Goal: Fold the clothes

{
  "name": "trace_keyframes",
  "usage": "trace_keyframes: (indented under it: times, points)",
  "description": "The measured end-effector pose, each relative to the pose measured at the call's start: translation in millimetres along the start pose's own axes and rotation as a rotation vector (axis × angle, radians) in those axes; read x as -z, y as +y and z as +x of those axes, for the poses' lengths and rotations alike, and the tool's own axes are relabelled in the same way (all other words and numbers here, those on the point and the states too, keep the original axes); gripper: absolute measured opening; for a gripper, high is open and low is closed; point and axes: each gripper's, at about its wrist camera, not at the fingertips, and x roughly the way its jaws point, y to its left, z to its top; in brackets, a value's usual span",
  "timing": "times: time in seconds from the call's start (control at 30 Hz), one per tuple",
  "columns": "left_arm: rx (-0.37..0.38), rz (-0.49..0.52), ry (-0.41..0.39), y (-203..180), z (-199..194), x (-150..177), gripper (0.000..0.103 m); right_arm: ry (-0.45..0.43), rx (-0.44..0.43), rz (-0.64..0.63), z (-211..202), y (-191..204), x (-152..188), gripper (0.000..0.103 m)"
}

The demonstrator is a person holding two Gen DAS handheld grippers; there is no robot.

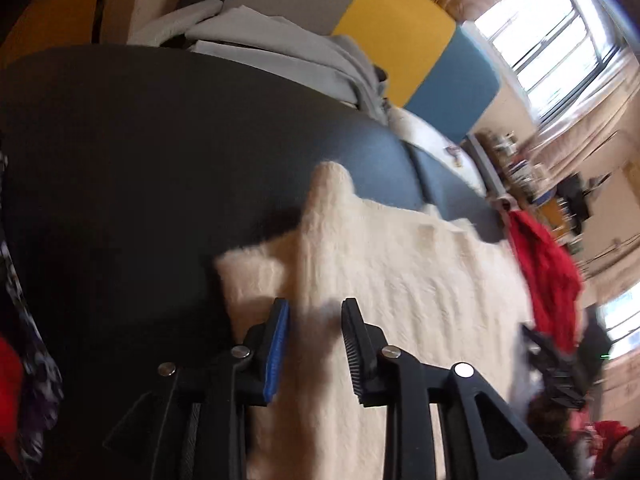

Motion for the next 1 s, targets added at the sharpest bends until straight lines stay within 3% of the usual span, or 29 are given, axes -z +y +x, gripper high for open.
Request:
trace_keyframes:
  times: [0.07, 0.1, 0.13, 0.3, 0.4, 0.57, 0.63, 0.7, 0.8, 1.0]
  points:
    - [0.036, -0.001, 0.01, -3.4, 2.9, -3.4, 0.024, -0.027, -0.006, 0.0, -10.3, 0.9, -12.7, 0.082]
    - [0.034, 0.005, -0.007, -5.7, -0.2, -2.3, 0.011, -0.027, 0.004, -0.009, -11.0, -0.4, -19.5, 0.084]
    - [0.032, 0.011, -0.025, -7.9, -3.2, -1.1, 0.006, -0.023, 0.021, -0.018, -10.1, -2.4, -25.7, 0.085]
    - [-0.014, 0.007, -0.101, -7.8, -18.8, 9.7, 0.005, 0.033, 0.102, 0.016, 7.4, -27.2, -41.2, 0.086]
    - [-0.085, -0.032, -0.063, 10.1, -10.3, 18.8, 0.005, 0.104, 0.171, 0.108, 27.4, -53.5, -28.6, 0.09]
    - [-0.162, -0.075, -0.066, 10.9, -16.4, 19.3, 0.009, 0.03, 0.138, 0.129, 28.1, -61.9, -12.5, 0.093]
    - [-0.235, -0.075, -0.114, 5.7, -32.3, 18.5, 0.009, 0.037, 0.141, 0.114, 29.6, -60.4, -12.4, 0.095]
    - [-0.234, -0.086, -0.163, -0.8, -47.3, 19.0, 0.007, 0.044, 0.142, 0.109, 30.8, -58.8, -14.3, 0.097]
    - [-0.178, -0.009, -0.19, -29.9, -51.8, 18.9, 0.008, 0.061, 0.16, 0.093, 29.9, -53.0, -20.0, 0.097]
    - [-0.15, 0.229, -0.143, -99.7, -16.6, 12.3, 0.013, 0.022, 0.137, 0.014, 18.4, -18.5, -54.3, 0.097]
